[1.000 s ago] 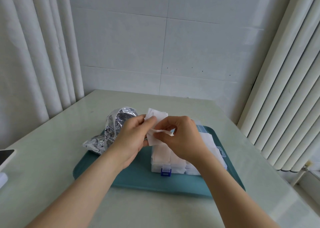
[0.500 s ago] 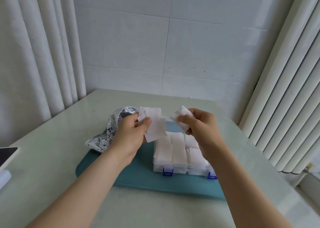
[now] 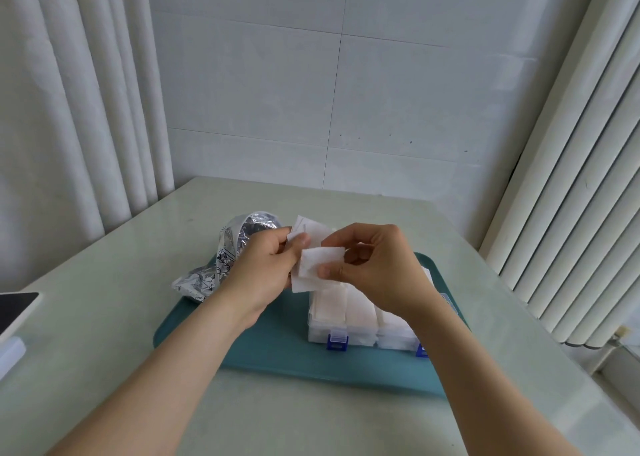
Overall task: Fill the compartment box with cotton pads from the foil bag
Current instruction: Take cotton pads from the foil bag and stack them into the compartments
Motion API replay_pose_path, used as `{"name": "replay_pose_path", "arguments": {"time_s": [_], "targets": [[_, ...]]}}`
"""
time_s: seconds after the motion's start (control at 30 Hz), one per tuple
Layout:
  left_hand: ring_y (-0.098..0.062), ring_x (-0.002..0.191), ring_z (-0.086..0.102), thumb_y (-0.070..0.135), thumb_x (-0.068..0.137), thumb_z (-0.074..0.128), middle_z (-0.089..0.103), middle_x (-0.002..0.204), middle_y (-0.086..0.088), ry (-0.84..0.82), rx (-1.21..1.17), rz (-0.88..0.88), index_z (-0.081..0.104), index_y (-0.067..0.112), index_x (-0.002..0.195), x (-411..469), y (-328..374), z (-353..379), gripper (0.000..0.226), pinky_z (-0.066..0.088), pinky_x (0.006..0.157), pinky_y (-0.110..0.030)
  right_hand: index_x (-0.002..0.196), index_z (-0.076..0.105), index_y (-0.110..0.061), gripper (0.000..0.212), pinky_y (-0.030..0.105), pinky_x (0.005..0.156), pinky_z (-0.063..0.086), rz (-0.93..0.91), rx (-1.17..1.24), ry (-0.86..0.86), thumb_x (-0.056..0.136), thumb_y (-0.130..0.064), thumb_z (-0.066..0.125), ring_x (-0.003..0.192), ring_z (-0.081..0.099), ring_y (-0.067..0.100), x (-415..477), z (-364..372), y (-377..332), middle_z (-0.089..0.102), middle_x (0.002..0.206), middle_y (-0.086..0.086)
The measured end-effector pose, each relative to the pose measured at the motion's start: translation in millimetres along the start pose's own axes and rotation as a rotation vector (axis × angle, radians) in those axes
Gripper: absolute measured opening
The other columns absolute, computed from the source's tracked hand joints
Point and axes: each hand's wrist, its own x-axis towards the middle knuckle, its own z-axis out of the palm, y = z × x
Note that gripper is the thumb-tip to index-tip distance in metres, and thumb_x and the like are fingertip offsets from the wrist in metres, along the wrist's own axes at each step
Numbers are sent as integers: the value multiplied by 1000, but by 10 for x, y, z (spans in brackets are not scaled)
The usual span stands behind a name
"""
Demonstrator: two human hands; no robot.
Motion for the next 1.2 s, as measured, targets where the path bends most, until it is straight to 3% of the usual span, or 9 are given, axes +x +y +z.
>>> {"name": "replay_pose_path", "arguments": {"time_s": [0.1,0.23,0.5,0.7,0.77,0.83,0.9,1.03,1.2], "targets": [[-34,106,76,24,112,50,79,109,-15,-48,-31,-25,77,12,111,-6,11,10,29,61,95,-55,97,80,-28,35,17,65,50,16,-140,38,69,-22,99,63,63,6,4,29,7,74,88,-20],[-37,105,76,24,111,53,78,112,-20,-65,-74,-39,74,5,116,-6,19,9,29,62,93,-51,102,79,-31,36,13,67,49,-59,-312,46,71,-28,97,71,67,8,18,63,30,68,102,-17],[-36,104,77,17,111,53,79,109,-18,-64,-100,-43,75,7,115,9,0,-11,25,63,92,-50,89,78,-33,18,15,76,45,-122,-396,19,78,-29,92,82,60,7,10,61,62,71,81,-19],[-28,103,78,11,109,56,81,105,-11,-7,-39,-12,75,11,115,49,-60,-30,20,63,83,-39,91,80,-28,11,10,69,43,-122,-258,22,85,-24,87,79,65,5,15,20,86,74,81,-20],[-26,101,78,12,109,58,82,102,-9,17,8,3,76,13,112,58,-71,-38,19,63,78,-34,95,80,-27,8,23,67,50,-108,-182,18,90,-21,83,73,63,9,25,24,99,75,82,-14],[-24,101,78,11,108,59,82,102,-7,26,20,12,77,14,112,57,-69,-43,18,63,78,-32,102,80,-21,9,42,77,58,-84,-63,19,99,-17,72,81,69,23,28,18,83,77,88,-5],[-23,101,79,11,108,59,82,103,-5,28,15,10,77,13,114,51,-59,-41,19,64,79,-32,105,78,-14,15,49,85,57,-57,60,1,104,-12,63,91,71,32,26,-16,58,78,95,4],[-23,104,78,14,109,59,82,105,-5,28,31,20,77,15,115,52,-56,-44,19,65,85,-37,102,77,-10,12,37,80,55,12,160,-59,103,-11,65,86,70,21,14,-50,23,77,97,12],[-22,107,77,17,110,58,82,106,-2,71,8,46,76,22,116,38,-50,-15,20,64,90,-44,106,79,-10,12,17,71,49,253,399,73,98,-13,72,75,65,5,10,29,5,78,91,2]]}}
